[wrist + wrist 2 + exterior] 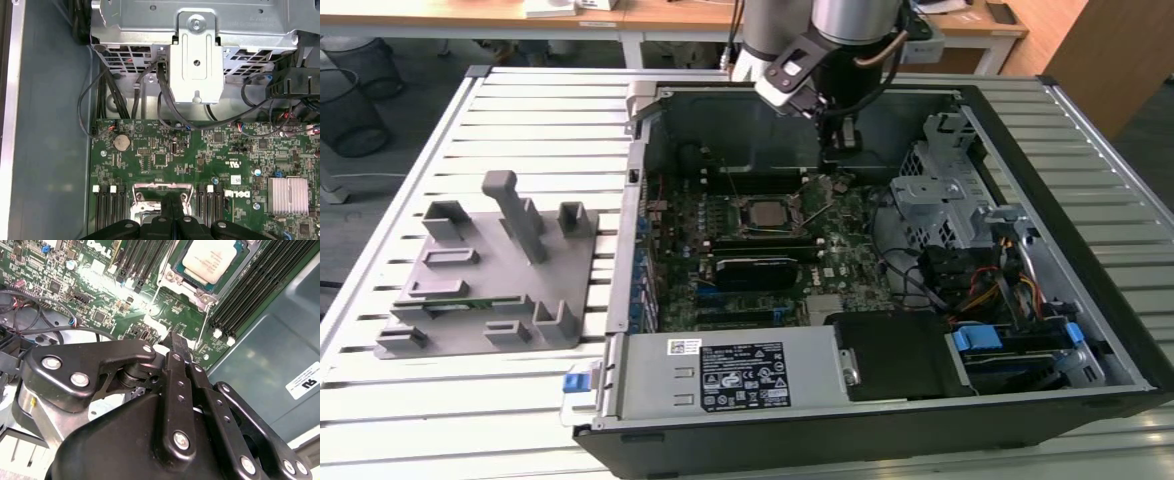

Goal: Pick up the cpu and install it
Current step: 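Close the cpu cover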

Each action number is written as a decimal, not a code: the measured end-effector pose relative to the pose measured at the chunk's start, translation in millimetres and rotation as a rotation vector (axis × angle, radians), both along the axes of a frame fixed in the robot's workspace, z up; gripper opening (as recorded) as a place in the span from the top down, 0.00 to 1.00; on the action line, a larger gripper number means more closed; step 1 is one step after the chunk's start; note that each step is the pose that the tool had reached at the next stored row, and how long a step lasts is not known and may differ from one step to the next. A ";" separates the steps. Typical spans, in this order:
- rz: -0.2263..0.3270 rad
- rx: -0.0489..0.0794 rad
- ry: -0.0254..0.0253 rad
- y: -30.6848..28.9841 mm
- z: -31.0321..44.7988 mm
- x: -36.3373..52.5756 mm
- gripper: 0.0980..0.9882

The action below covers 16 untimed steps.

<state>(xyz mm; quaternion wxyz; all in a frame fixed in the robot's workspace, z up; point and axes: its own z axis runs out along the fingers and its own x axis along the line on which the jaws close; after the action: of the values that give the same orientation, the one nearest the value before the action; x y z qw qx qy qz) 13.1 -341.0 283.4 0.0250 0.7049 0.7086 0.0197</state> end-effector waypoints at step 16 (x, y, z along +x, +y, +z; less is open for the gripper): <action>0.013 0.000 0.0097 0.2 -14.6 18.7 0.99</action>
<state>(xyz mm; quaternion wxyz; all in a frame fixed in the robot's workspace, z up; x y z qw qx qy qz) 31.8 -340.9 268.8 0.0215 0.7003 0.7134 0.0164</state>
